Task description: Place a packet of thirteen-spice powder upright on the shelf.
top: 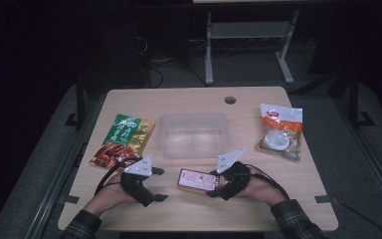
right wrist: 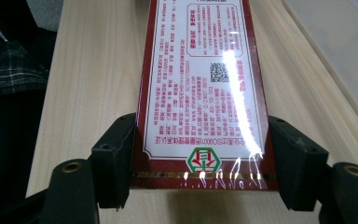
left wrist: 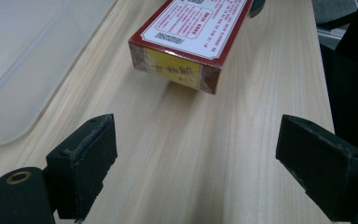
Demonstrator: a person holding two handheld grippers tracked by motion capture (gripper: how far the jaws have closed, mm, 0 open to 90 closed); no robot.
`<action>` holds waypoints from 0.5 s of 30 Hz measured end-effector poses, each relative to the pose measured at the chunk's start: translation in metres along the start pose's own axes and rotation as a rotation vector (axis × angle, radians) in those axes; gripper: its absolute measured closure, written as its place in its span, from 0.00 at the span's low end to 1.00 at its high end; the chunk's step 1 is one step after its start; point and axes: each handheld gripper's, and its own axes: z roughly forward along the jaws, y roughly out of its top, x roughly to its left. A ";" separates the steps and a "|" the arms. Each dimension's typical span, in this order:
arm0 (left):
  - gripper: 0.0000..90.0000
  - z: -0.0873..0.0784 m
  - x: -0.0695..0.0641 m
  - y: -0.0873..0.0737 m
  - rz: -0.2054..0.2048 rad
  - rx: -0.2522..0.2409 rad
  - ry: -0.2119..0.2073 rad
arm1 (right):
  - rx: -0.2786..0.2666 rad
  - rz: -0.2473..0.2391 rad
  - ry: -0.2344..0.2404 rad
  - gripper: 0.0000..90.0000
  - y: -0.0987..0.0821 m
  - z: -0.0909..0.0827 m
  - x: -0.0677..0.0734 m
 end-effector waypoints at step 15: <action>0.13 0.018 -0.006 0.019 0.065 -0.015 -0.055 | -0.022 -0.089 0.060 0.35 0.012 0.002 0.011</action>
